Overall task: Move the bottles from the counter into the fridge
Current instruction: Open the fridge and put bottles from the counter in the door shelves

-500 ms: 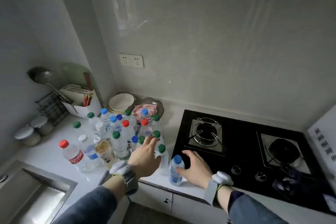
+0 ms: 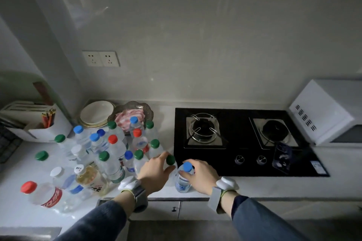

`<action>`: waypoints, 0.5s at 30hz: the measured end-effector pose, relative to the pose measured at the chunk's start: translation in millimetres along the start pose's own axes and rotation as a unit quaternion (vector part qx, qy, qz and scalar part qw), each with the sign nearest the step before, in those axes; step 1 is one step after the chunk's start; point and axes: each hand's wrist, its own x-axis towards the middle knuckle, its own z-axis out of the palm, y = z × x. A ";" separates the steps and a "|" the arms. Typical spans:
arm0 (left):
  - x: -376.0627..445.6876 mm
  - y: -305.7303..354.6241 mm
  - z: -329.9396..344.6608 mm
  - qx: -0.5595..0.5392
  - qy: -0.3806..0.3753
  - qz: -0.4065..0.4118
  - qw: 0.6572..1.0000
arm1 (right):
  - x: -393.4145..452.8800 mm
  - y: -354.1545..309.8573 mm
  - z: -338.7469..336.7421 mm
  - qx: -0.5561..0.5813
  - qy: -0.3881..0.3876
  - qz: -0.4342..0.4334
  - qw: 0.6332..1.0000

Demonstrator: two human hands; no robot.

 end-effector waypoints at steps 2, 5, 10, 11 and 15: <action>-0.5 3.8 -3.3 -0.028 0.020 0.019 0.999 | -7.0 7.8 -1.0 0.009 0.028 0.024 0.999; 0.0 18.3 -12.0 -0.070 0.069 0.069 0.993 | -21.9 21.2 -9.7 0.040 0.062 0.056 0.996; 8.0 61.4 -9.7 -0.078 0.061 0.161 0.982 | -58.4 55.0 -42.9 0.073 0.151 0.119 0.979; 11.1 74.3 -5.8 -0.082 0.048 0.173 0.980 | -68.0 63.1 -52.1 0.076 0.160 0.133 0.975; 18.6 122.8 9.1 -0.132 -0.026 0.169 0.976 | -100.3 92.5 -86.1 0.091 0.216 0.162 0.958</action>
